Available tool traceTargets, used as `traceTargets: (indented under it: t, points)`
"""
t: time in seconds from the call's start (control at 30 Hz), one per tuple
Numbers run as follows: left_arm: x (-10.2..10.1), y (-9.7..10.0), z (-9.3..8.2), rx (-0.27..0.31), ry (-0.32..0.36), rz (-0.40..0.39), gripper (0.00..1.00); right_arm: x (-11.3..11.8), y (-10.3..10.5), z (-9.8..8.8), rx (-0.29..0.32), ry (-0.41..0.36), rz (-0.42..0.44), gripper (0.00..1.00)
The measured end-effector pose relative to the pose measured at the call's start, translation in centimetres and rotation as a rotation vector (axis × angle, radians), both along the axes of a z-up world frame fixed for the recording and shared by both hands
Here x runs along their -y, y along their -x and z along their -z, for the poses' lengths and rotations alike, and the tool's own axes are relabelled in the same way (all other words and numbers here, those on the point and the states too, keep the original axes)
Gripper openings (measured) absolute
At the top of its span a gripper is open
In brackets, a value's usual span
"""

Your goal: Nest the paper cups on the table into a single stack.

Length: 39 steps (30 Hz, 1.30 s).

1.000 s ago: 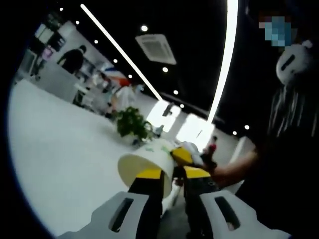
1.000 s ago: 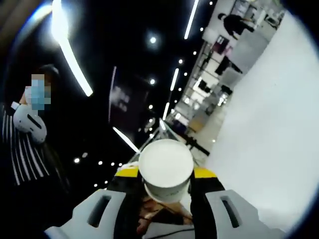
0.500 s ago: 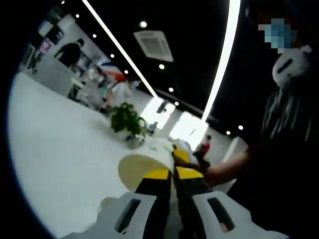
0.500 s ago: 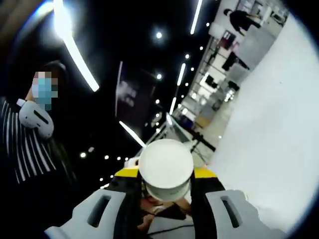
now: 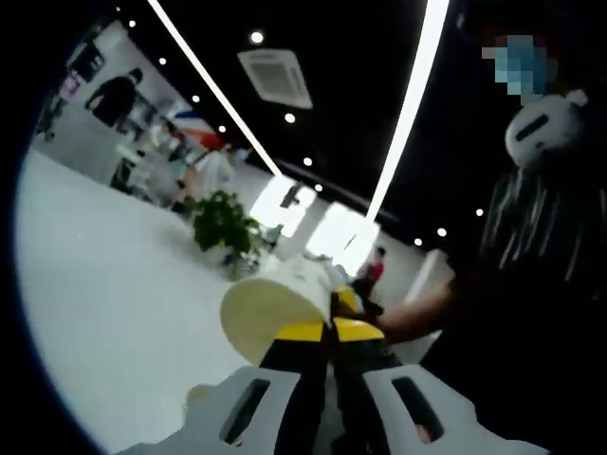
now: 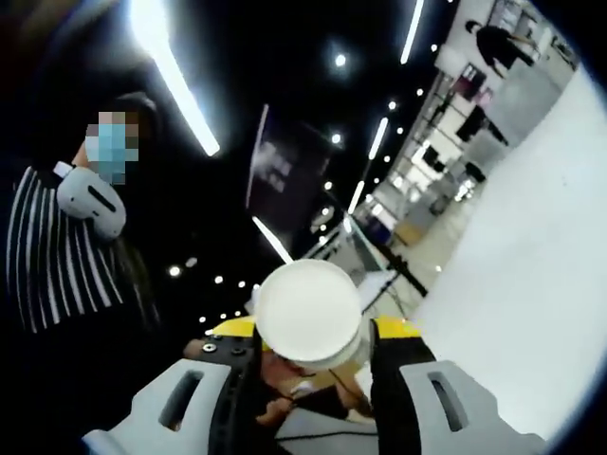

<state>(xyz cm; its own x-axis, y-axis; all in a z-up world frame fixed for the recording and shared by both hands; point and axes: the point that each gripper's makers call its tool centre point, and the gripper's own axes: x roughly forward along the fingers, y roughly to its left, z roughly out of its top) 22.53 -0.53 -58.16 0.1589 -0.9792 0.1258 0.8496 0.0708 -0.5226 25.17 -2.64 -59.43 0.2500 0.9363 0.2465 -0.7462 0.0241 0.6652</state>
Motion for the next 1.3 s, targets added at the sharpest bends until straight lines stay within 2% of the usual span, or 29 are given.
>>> traceTargets:
  t: [0.17,0.3,0.37,0.5,0.57,0.63,0.7,0.77,0.87,0.9,1.0,1.03,1.17,1.3]
  points:
    - [0.2,-0.2,0.2,0.029,-0.046,0.005,0.0,0.0,0.1,-0.3,0.039,0.011,-0.009,0.48]
    - [-0.1,-0.4,-0.2,0.055,-0.063,0.01,0.0,0.4,0.1,-0.1,0.068,0.064,-0.005,0.53]
    - [-0.3,-0.6,-0.3,0.065,-0.081,0.009,0.0,0.6,0.2,0.4,0.108,0.115,-0.007,0.57]
    - [-0.8,-1.1,0.4,0.099,-0.162,0.018,0.0,1.1,0.6,1.7,0.179,0.243,-0.023,0.6]
    - [-1.1,-1.3,1.0,0.118,-0.22,0.03,0.0,1.5,0.2,2.4,0.229,0.3,0.004,0.63]
    - [-1.2,-1.4,1.0,0.102,-0.245,0.044,0.0,1.8,-0.1,3.0,0.286,0.364,0.033,0.67]
    - [-1.4,-1.4,0.8,0.106,-0.268,0.058,0.0,2.2,-0.4,3.4,0.317,0.411,0.055,0.72]
    - [-1.7,-1.5,1.0,0.147,-0.336,0.071,0.0,2.6,-0.8,3.6,0.361,0.454,0.097,0.79]
    - [-2.0,-1.8,1.5,0.174,-0.438,0.095,0.0,2.9,-0.7,3.9,0.387,0.496,0.113,0.85]
    - [-1.9,-1.6,1.7,0.185,-0.466,0.124,0.0,3.0,-0.8,4.0,0.391,0.501,0.119,0.88]
    - [-1.9,-1.6,2.5,0.24,-0.558,0.168,0.0,3.6,-1.6,4.2,0.404,0.528,0.189,1.0]
    - [-1.9,-1.6,2.9,0.246,-0.594,0.186,0.0,4.0,-2.1,4.3,0.412,0.547,0.217,1.0]
    - [-2.0,-1.9,4.2,0.27,-0.707,0.221,0.0,3.9,-1.3,5.7,0.425,0.602,0.171,1.0]
    - [-2.0,-1.6,5.2,0.302,-0.809,0.293,0.0,4.1,-1.1,5.9,0.439,0.615,0.171,1.0]
